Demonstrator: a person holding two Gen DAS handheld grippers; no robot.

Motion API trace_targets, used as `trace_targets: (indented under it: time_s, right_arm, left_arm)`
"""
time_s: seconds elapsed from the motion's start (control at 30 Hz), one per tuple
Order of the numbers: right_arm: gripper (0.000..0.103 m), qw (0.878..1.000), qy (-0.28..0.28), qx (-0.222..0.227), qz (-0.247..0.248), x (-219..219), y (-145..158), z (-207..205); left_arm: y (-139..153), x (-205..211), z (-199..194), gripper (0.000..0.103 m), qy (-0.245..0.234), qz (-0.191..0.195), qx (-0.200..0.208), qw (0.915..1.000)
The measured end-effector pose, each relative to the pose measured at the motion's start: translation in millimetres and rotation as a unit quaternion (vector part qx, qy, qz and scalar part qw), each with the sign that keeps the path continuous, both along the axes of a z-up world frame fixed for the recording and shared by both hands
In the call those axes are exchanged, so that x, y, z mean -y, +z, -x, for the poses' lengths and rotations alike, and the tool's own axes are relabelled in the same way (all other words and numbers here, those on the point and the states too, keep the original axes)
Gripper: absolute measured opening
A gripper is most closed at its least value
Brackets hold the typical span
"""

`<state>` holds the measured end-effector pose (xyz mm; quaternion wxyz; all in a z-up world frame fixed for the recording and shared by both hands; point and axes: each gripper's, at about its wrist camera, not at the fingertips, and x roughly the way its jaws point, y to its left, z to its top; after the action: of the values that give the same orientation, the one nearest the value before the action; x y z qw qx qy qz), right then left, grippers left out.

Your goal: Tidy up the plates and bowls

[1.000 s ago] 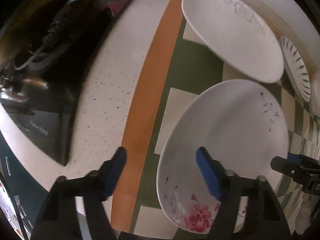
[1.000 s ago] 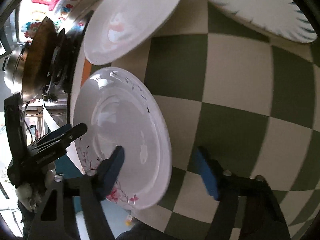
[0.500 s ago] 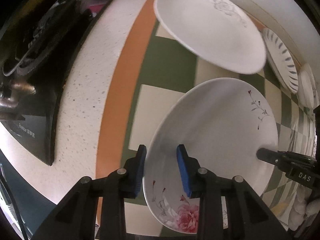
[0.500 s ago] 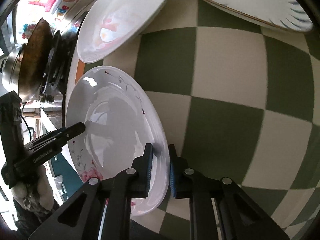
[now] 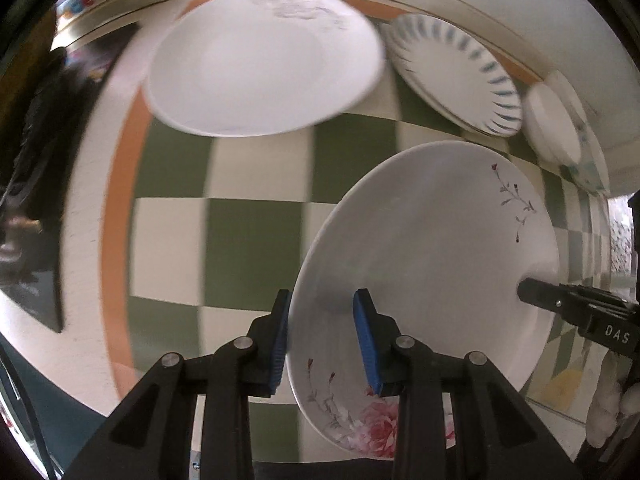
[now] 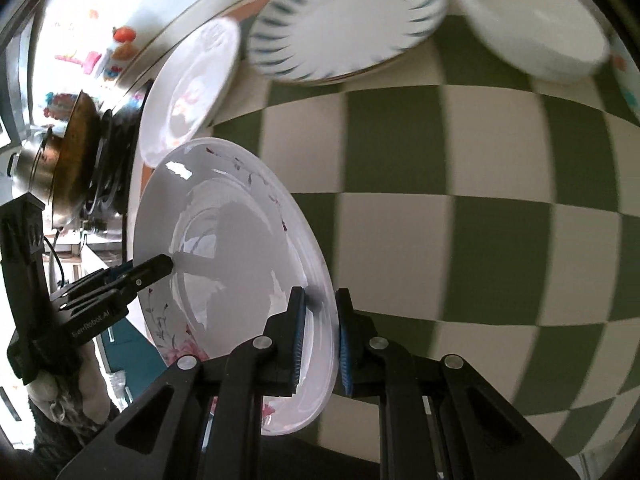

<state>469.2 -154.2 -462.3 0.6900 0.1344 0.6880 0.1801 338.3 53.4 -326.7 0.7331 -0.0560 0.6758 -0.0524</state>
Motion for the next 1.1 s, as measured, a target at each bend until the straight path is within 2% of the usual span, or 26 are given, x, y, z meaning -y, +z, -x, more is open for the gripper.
trace_targets:
  time_s: [0.13, 0.37, 0.6, 0.67, 0.87, 1.03, 1.1]
  right_arm:
    - [0.017, 1.0, -0.018, 0.0, 0.005, 30, -1, 4]
    - [0.017, 0.999, -0.047, -0.01, 0.005, 78, -17, 6]
    - [0.017, 0.999, -0.051, -0.017, -0.001, 76, -32, 4]
    - [0.017, 0.999, -0.049, -0.019, -0.003, 76, -36, 3]
    - [0.017, 0.999, -0.044, -0.021, -0.001, 75, -40, -1]
    - [0.018, 0.999, -0.047, -0.026, -0.001, 74, -42, -3]
    - [0.019, 0.998, -0.046, -0.032, -0.007, 76, -41, -4]
  left_arm:
    - [-8, 18, 1, 0.029, -0.023, -0.002, -0.001, 0.9997]
    - [-33, 35, -22, 0.029, -0.045, -0.013, -0.016, 0.9988]
    - [-36, 30, -24, 0.029, -0.039, -0.024, -0.027, 0.9986]
    - [-48, 51, -36, 0.029, -0.035, -0.029, -0.029, 0.9985]
    - [-61, 69, -43, 0.028, -0.029, -0.033, -0.035, 0.9984]
    - [-64, 71, -43, 0.029, -0.033, -0.027, -0.039, 0.9983]
    - [-52, 64, -46, 0.029, -0.029, -0.022, -0.035, 0.9987]
